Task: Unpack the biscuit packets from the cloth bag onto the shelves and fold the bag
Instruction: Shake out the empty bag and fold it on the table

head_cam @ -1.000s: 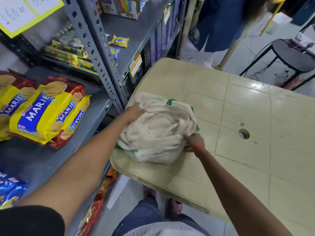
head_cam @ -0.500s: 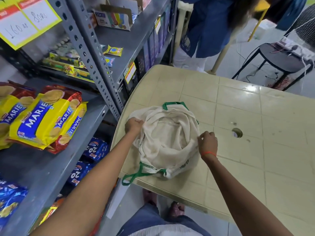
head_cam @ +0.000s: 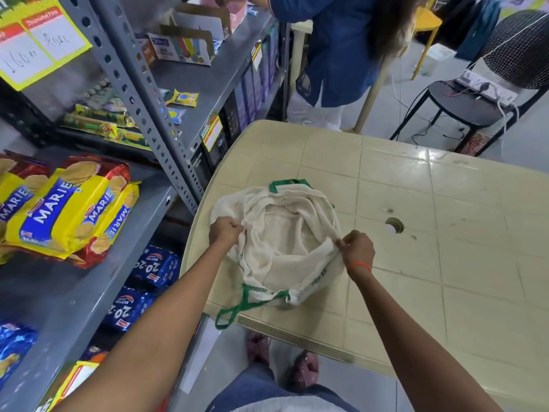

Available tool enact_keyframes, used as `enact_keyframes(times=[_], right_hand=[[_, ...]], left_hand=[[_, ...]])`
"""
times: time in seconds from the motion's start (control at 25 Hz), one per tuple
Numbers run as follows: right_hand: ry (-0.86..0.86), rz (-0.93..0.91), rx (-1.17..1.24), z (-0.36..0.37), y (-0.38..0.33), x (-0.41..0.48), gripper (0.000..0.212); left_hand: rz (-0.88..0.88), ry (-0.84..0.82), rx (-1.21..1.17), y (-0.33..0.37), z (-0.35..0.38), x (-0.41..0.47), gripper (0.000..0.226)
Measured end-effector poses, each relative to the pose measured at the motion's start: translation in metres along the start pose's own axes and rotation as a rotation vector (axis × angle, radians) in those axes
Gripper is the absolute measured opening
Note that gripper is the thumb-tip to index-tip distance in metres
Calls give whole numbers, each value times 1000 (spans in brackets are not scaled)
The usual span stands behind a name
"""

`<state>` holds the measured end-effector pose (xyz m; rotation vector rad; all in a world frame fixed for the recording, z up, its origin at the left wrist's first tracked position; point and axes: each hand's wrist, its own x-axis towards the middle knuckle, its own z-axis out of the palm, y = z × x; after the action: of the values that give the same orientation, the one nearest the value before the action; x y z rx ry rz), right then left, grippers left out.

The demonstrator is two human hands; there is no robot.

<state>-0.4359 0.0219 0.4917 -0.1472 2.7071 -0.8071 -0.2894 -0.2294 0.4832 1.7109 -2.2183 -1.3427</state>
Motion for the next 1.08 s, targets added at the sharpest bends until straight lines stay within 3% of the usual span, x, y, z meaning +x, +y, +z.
enact_keyframes(times=[0.16,0.32,0.4,0.48,0.64,0.84,1.0,1.08], right_hand=[[0,23,-88,-7,19,7,19],[-8,155,111,-2,23,6,20],[-80,253,277,0,27,8,23],[-140,292,379,1,28,6,29],[-104,223,294,5,23,6,25],[-256,240,273,15,11,6,20],[-172,108,405,9,0,2,12],[-308,10,492,-1,-3,-3,15]], left_hand=[[4,101,26,-11,-5,-4,17],[131,-12,27,2,-1,-2,27],[120,-39,72,10,2,-1,11],[92,11,117,15,5,2,33],[65,53,140,17,5,2,41],[100,38,115,14,-1,-2,46],[118,54,85,12,-8,-4,46],[110,67,64,10,-12,-2,46]])
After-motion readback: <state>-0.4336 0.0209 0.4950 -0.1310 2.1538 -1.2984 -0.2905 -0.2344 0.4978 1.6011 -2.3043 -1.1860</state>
